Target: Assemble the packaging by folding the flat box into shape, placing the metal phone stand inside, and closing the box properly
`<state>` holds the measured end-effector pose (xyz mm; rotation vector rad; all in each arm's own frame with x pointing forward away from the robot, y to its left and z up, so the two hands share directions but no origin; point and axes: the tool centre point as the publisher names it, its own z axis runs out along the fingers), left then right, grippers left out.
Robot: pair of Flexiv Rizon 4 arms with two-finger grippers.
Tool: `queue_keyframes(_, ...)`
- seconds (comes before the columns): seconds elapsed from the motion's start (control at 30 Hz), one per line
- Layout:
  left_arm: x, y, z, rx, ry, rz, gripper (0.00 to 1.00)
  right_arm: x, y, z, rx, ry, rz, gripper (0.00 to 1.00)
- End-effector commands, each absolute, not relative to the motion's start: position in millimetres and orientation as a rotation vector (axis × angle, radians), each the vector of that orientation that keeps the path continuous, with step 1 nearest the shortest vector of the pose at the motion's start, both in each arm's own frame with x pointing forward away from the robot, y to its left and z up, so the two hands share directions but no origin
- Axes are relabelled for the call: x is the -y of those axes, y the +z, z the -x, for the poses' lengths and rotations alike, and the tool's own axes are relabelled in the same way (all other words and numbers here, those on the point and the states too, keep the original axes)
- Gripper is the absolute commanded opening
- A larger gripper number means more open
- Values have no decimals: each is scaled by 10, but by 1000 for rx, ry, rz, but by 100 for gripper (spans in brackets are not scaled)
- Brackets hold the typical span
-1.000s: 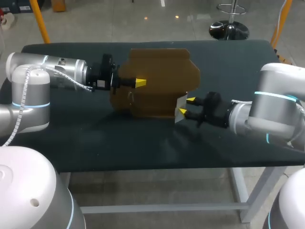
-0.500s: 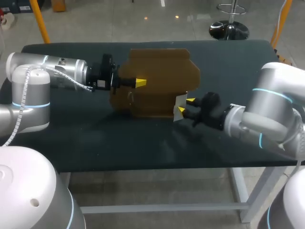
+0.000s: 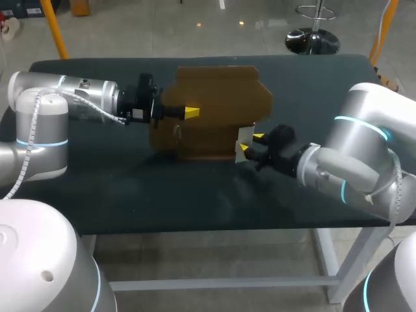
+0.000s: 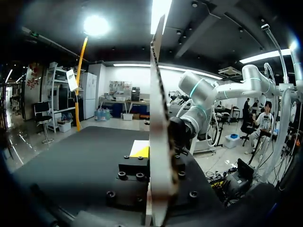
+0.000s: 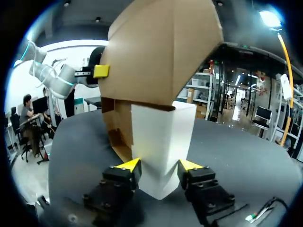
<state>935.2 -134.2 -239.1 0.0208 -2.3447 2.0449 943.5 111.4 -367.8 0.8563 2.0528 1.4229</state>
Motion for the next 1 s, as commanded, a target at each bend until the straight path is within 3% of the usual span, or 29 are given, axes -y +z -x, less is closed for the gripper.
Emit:
queue_keyframes(0.03,1358,-2428,-9352,2340,2045,-16,0,-1239,-3722,-9486,-1882,1248,-987,52)
queue_keyframes(1.0,1358,-2428,-9352,2340,2045,-16,0,-1227,-3772,-9501,-1731,1165,-1166,48)
